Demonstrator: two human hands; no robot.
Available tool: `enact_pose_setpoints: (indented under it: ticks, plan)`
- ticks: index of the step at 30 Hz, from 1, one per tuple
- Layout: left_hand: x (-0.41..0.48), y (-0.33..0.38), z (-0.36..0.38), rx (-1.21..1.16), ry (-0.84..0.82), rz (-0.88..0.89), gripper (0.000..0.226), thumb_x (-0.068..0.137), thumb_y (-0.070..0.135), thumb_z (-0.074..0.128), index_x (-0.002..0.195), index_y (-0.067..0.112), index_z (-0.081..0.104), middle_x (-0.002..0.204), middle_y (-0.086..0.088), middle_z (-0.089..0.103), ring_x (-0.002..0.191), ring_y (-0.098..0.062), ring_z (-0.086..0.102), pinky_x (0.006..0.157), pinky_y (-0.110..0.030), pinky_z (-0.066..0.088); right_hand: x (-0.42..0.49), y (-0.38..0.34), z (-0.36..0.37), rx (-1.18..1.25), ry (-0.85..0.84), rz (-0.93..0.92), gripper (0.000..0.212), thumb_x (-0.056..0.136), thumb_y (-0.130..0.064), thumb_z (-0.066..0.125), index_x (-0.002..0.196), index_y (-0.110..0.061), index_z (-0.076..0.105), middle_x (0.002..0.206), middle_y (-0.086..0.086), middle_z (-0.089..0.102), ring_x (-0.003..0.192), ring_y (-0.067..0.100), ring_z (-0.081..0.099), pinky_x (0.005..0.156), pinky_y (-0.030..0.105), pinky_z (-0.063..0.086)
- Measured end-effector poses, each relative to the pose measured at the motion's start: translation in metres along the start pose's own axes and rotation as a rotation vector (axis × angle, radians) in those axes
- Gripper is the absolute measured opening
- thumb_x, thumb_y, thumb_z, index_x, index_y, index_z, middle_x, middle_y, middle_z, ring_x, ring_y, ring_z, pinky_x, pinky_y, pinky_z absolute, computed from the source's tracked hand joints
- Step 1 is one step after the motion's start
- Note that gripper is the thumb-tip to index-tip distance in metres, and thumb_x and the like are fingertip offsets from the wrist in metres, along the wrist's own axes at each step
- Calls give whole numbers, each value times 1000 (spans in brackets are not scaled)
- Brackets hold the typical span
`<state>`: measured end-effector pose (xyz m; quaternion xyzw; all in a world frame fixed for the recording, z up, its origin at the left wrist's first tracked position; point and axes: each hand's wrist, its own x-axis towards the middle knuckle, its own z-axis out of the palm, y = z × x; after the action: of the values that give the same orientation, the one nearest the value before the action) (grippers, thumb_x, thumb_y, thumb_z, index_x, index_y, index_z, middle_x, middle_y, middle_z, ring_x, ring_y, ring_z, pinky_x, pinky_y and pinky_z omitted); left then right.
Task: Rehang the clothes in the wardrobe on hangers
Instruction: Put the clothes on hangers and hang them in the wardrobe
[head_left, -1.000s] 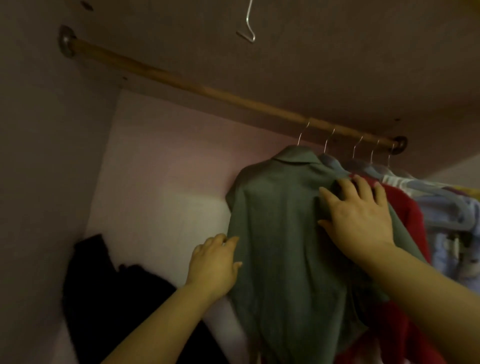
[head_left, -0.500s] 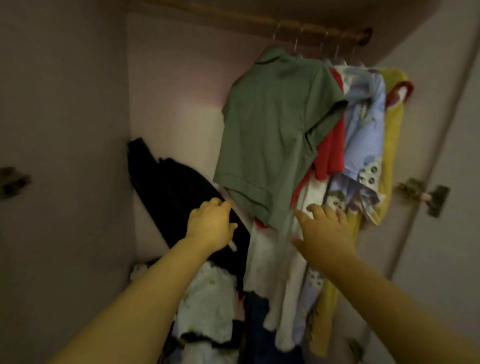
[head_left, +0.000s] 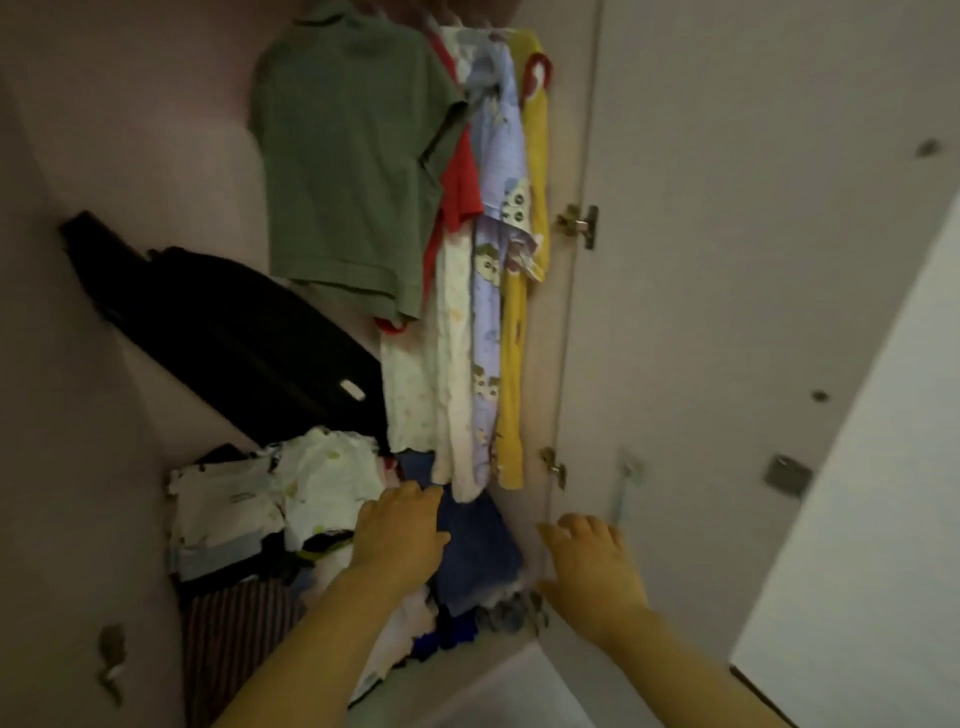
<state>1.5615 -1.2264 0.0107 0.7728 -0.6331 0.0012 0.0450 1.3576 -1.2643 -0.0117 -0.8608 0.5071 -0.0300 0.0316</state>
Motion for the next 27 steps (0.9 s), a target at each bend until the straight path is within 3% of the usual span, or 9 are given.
enact_pose_setpoints:
  ticks: [7,16,27]
  plan:
    - [-114,62,58,5,-133,378,48,95,35,44,141,24,33,135,-2,43,121,-24,42,94,-35,38,-191,4,54,76,-68,397,64,91,-45,51,146,-25,25,144,2,34,134,25,28,114,42,16]
    - [-334,186,94,-4,-337,1009,54,96,37,42,145,25,25,142,0,37,128,-21,36,102,-32,29,-518,-28,82,133,-160,1091,59,92,-42,52,143,-22,31,143,3,35,132,26,32,111,39,23]
    - [-677,316,65,23,-379,1742,52,95,41,45,141,24,31,139,-2,40,126,-23,38,101,-35,30,-882,-175,72,154,-13,1761,60,89,-48,52,141,-28,33,140,0,38,129,20,35,106,30,27]
